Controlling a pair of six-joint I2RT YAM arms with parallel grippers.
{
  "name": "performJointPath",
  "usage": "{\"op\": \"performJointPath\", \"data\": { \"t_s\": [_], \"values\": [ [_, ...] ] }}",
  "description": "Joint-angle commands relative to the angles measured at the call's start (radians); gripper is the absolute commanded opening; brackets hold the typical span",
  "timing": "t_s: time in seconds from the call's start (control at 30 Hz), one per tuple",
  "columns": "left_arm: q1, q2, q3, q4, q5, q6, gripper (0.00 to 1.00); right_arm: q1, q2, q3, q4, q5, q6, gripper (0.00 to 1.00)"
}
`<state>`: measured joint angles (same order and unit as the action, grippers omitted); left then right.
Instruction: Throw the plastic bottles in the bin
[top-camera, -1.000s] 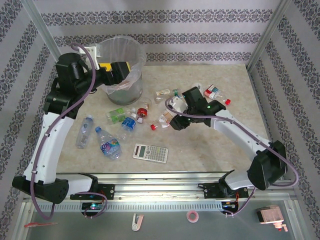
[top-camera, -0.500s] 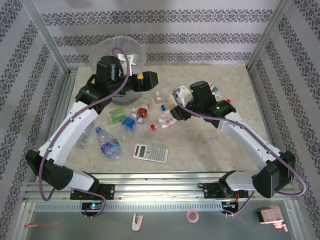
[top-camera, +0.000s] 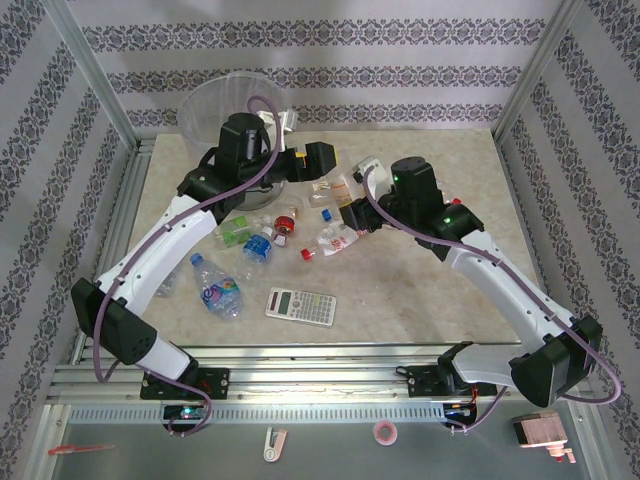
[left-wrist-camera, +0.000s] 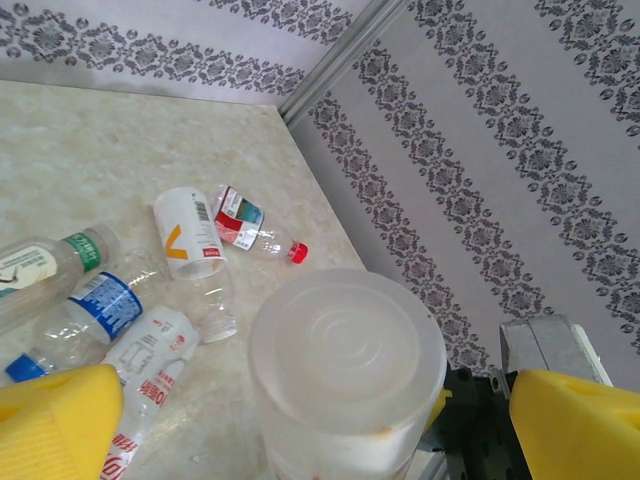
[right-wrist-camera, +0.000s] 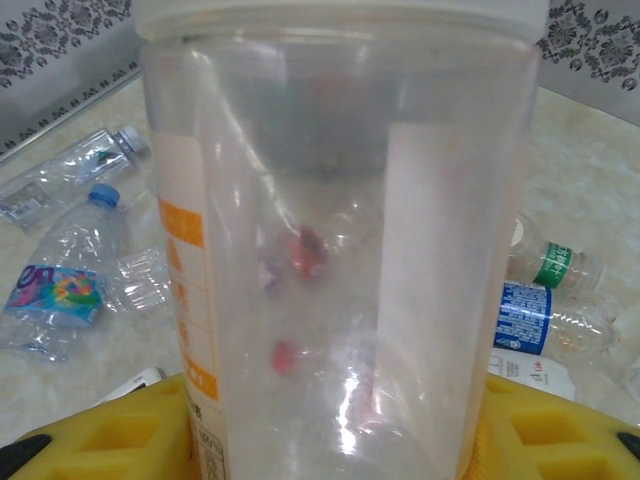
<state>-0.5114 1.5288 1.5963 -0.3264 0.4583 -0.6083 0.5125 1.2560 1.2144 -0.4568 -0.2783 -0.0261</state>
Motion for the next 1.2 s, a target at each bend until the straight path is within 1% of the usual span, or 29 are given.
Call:
{"op": "performJointPath", "data": {
  "t_s": [0.0,0.43,0.6,0.7,0.8,0.9,1.03,1.17],
  "values": [
    [-0.023,0.013,-0.007,0.081,0.036,-0.039,0.99,-0.005,-0.019,0.009,0.047,-0.044,0.033,0.35],
    [-0.039,0.064,0.027,0.059,0.063,-0.041,0.93,-0.003,-0.015,0.018,0.05,-0.074,0.048,0.35],
    [-0.045,0.083,0.046,0.042,0.067,-0.038,0.9,-0.002,-0.004,0.025,0.046,-0.081,0.051,0.35],
    [-0.047,0.087,0.051,0.039,0.064,-0.034,0.86,-0.002,-0.002,0.027,0.044,-0.083,0.048,0.35],
    [-0.047,0.091,0.057,0.031,0.059,-0.03,0.8,-0.002,0.0,0.028,0.041,-0.085,0.042,0.35],
    [-0.047,0.093,0.062,0.025,0.06,-0.025,0.7,-0.002,0.002,0.027,0.037,-0.084,0.036,0.35],
    [-0.047,0.097,0.066,0.017,0.059,-0.022,0.53,-0.003,0.005,0.024,0.035,-0.084,0.036,0.35],
    [-0.047,0.102,0.077,0.02,0.066,-0.027,0.37,-0.005,0.012,0.025,0.03,-0.078,0.037,0.38]
  ]
}}
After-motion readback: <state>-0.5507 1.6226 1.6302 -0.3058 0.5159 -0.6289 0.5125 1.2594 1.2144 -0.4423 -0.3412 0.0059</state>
